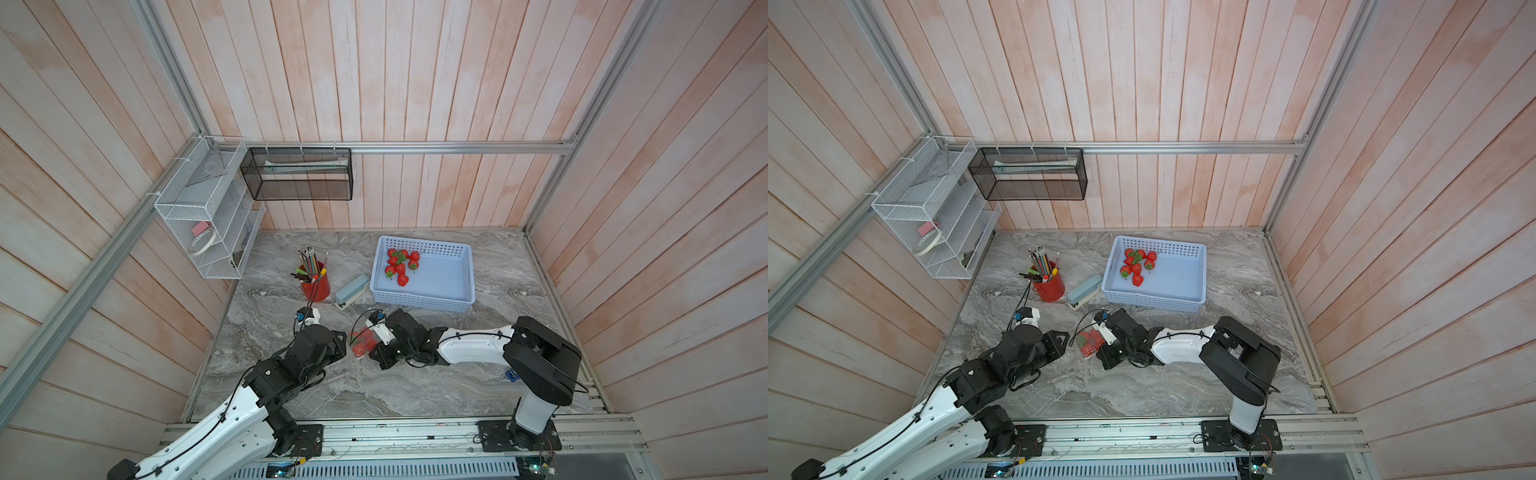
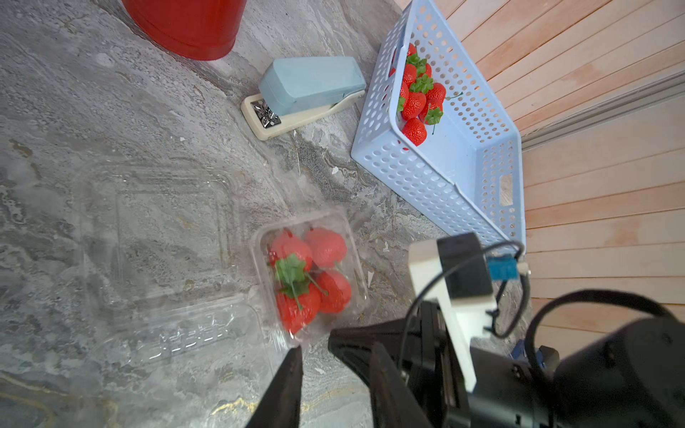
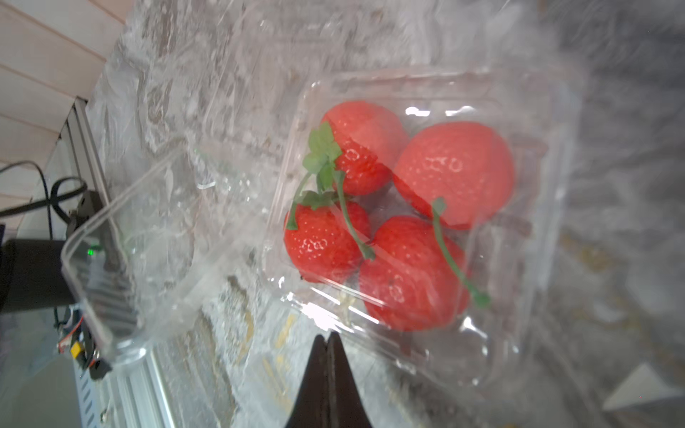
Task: Pack strawberries into containers
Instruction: Move the packing box to the center of the board, then pick up the strawberry from the basket.
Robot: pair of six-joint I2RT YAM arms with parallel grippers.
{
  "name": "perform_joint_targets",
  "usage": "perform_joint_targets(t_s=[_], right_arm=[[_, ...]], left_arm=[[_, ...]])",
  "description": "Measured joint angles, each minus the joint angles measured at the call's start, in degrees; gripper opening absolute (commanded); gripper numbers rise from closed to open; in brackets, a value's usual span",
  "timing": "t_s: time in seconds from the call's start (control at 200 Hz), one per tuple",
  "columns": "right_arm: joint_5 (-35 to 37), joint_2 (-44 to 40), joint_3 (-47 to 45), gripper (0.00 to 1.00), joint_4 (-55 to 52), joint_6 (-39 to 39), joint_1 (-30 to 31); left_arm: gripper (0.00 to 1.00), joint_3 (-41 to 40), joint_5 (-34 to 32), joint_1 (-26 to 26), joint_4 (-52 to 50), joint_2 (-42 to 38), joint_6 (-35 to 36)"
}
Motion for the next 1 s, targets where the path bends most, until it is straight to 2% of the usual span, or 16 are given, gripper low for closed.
perform_joint_targets(t_s=[0.215,0.305,0.41,0.535,0.615,0.65,0.875,1.0], right_arm=[[0.1,-1.9,2.1,0.03,-2.1,-0.7,-5.1],[0.7,-6.9,2.1,0.07,-4.8,-1.4,-7.4],[2.8,-14.4,2.1,0.15,-5.4,-2.2,-10.8],[4.2,-17.6,4.8,0.26,-5.6,-2.7,-17.0],[5.4,-15.4,8.0,0.33,-6.2,-2.8,-21.7],[6.0,-13.8,9.7,0.36,-6.9,-3.0,-23.3],[8.9,3.0,25.1,0.57,-13.5,-7.3,-28.0],[9.9,10.2,30.3,0.61,-15.6,-9.5,-28.2]], left_arm=[[0.46,0.0,-0.1,0.0,0.3,0.8,0.9],[0.63,0.0,-0.1,0.1,1.8,3.0,2.6],[0.79,1.9,0.1,0.2,4.0,9.2,5.4],[0.85,9.0,0.1,0.2,7.4,19.0,9.0],[0.93,13.7,0.0,0.2,10.3,24.6,11.9],[1.00,15.2,-0.2,0.2,11.3,26.4,12.8],[1.00,20.5,0.4,2.0,18.4,35.5,16.9],[1.00,20.8,6.0,6.9,21.9,40.0,16.7]])
